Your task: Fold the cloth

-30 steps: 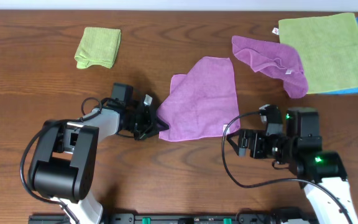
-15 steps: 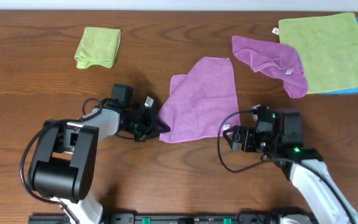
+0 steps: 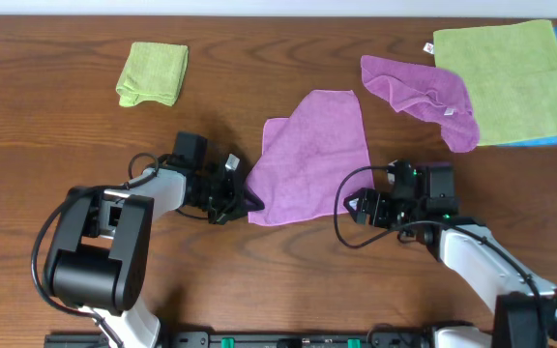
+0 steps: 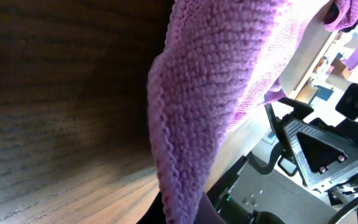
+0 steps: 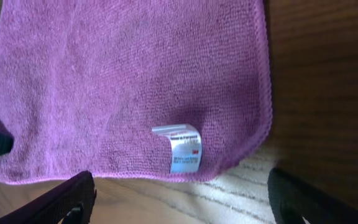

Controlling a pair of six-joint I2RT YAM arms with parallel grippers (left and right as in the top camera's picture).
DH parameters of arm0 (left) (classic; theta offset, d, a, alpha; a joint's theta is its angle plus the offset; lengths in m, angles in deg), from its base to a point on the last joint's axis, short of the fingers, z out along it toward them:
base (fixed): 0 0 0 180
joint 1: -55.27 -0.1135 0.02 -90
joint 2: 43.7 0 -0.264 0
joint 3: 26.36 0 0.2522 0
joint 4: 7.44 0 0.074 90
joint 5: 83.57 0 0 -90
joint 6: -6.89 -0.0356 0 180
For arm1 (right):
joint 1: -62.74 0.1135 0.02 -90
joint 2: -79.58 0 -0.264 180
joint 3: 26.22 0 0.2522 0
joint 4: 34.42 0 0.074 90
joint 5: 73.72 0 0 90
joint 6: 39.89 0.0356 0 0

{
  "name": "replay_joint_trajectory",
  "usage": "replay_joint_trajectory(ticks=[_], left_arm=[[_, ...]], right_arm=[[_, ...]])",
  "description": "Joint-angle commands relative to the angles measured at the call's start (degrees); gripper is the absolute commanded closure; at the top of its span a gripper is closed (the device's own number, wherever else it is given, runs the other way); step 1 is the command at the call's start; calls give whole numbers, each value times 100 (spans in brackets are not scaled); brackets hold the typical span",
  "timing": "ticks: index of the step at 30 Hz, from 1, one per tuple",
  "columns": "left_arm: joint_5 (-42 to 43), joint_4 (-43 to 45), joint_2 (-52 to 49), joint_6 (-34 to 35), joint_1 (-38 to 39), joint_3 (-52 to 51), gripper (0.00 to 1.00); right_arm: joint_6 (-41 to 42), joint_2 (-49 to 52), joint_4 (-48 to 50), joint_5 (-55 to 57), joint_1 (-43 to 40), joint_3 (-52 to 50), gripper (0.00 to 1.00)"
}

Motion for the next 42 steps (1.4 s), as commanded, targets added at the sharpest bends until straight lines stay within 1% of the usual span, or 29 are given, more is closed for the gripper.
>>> replay_joint_trajectory(ticks=[1, 7, 10, 12, 16, 18, 19, 20, 21, 22, 23, 29, 36, 39, 40, 42], left_arm=[[131, -28, -46, -107, 11, 26, 94], [157, -44, -46, -107, 11, 26, 94], [240, -42, -46, -107, 11, 26, 94], [278, -42, -46, -107, 11, 26, 94], [321, -42, -46, -107, 9, 26, 94], [372, -42, -46, -111, 7, 26, 94], [387, -42, -46, -118, 7, 26, 94], [391, -44, -46, -122, 7, 26, 94], [409, -44, -46, -122, 7, 26, 94], [433, -42, -46, -122, 7, 26, 94], [435, -44, -46, -122, 7, 26, 94], [544, -39, -31, -131, -149, 26, 94], [1110, -39, 70, -181, -927, 107, 94], [1429, -59, 168, -240, -1244, 107, 95], [1517, -79, 199, -271, -1305, 107, 94], [1679, -269, 249, -407, -1386, 107, 94]], right_arm=[[195, 133, 83, 186, -52, -22, 13], [323, 452, 411, 195, -52, -22, 15], [409, 634, 557, 192, -50, -22, 18], [409, 730, 595, 192, -50, -22, 22], [404, 802, 614, 192, -50, -22, 44], [404, 800, 636, 184, -50, -22, 61], [404, 800, 640, 160, -50, -22, 65], [404, 798, 656, 111, -50, -22, 71], [404, 798, 662, 66, -52, -20, 80], [404, 798, 664, 24, -52, -20, 94], [404, 796, 669, -52, -52, -17, 99], [459, 520, 835, -590, -52, -13, 99], [752, -511, 802, -647, -52, 59, 98], [837, -973, 621, -647, -52, 61, 98], [839, -1104, 516, -647, -52, 61, 99], [835, -1386, 203, -643, -52, 61, 99]])
